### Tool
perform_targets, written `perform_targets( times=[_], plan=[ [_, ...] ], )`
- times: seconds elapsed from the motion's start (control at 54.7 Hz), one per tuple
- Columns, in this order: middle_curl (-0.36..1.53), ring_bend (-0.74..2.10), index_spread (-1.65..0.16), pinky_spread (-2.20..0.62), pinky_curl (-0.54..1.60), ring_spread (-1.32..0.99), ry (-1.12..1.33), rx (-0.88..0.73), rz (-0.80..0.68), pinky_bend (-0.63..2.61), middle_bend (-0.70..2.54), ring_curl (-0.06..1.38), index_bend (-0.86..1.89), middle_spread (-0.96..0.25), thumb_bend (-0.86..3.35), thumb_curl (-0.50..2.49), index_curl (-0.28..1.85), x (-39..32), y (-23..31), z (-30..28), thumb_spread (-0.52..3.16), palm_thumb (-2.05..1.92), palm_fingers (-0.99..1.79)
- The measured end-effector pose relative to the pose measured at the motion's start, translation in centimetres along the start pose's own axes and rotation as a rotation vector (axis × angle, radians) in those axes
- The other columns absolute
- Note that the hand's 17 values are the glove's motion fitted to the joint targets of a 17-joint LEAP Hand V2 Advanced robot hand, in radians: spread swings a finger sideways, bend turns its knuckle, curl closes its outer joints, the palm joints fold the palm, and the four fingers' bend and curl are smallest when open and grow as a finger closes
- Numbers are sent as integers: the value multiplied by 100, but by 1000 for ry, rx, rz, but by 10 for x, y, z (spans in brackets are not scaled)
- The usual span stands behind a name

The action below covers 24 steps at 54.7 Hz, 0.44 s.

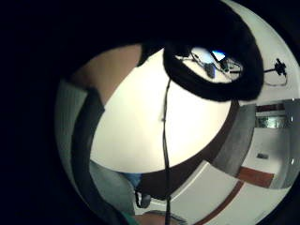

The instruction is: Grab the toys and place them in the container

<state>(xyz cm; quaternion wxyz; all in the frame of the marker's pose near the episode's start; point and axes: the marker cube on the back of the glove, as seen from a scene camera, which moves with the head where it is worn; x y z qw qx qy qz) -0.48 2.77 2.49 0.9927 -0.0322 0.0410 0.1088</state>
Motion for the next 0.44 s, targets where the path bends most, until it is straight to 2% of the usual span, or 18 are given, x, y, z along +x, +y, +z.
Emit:
perform_targets(
  times=[0.146, 0.439],
  plan=[
    [24, 15, -30, 10, 31, -2, -37, 63, 108, 92, 15, 21, 16, -9, -7, 17, 26, -2, 57, 22, 122, -11, -18],
    [25, 15, -31, 10, 31, -2, -46, 43, 83, 88, 15, 18, 17, -10, -6, 16, 30, -6, 53, 33, 125, -10, -15]
  ],
)
